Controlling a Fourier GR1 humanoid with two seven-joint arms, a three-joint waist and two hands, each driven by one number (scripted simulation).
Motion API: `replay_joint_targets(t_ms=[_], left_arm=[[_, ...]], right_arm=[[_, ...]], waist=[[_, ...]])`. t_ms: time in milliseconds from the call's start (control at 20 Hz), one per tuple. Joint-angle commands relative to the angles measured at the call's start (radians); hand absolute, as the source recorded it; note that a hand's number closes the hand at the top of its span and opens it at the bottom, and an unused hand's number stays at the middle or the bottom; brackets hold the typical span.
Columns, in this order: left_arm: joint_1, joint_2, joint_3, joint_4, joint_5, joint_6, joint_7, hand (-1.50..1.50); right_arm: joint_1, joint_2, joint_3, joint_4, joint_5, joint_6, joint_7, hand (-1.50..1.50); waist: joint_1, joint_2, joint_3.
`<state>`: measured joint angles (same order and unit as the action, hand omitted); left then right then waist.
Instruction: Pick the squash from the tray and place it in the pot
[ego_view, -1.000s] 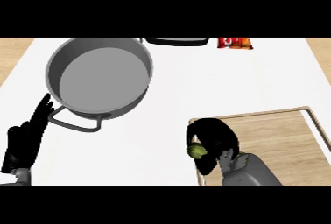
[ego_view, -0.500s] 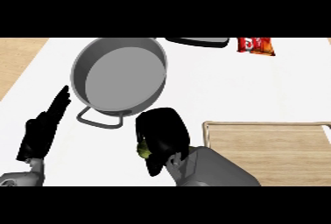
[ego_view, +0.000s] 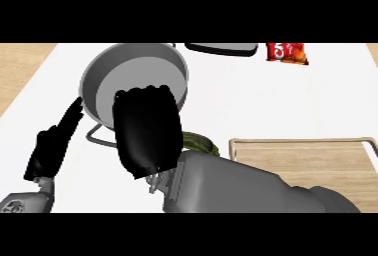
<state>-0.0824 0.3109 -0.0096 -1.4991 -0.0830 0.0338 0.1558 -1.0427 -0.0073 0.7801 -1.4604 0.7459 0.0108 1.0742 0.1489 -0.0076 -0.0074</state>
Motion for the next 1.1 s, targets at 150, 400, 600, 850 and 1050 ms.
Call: replay_joint_targets(t_ms=[150, 400, 600, 850, 1050], left_arm=[[-0.016, 0.002, 0.011, 0.016, 0.013, -0.011, -0.003, 0.0], [-0.039, 0.018, 0.029, 0.03, 0.0, 0.0, 0.005, 0.0], [-0.046, -0.013, 0.006, 0.025, -0.017, 0.023, 0.008, 0.0], [-0.023, -0.022, 0.008, 0.004, -0.015, 0.03, 0.004, 0.0], [0.01, -0.017, 0.018, 0.015, -0.006, 0.017, -0.029, 0.0]], right_arm=[[-0.216, 0.007, -0.052, 0.071, 0.052, -0.23, 0.209, 1.5], [-0.311, 0.007, -0.101, 0.136, 0.04, -0.321, 0.243, 1.5], [-0.352, 0.007, -0.11, 0.241, 0.031, -0.42, 0.212, 1.5], [-0.399, 0.007, -0.134, 0.381, -0.004, -0.509, 0.158, 1.5], [-0.419, 0.007, -0.133, 0.493, -0.052, -0.579, 0.09, 1.5]], waist=[[-0.002, 0.008, 0.001], [-0.015, 0.012, 0.002], [-0.022, 0.02, 0.002], [-0.02, 0.024, 0.002], [-0.028, 0.026, 0.002]])
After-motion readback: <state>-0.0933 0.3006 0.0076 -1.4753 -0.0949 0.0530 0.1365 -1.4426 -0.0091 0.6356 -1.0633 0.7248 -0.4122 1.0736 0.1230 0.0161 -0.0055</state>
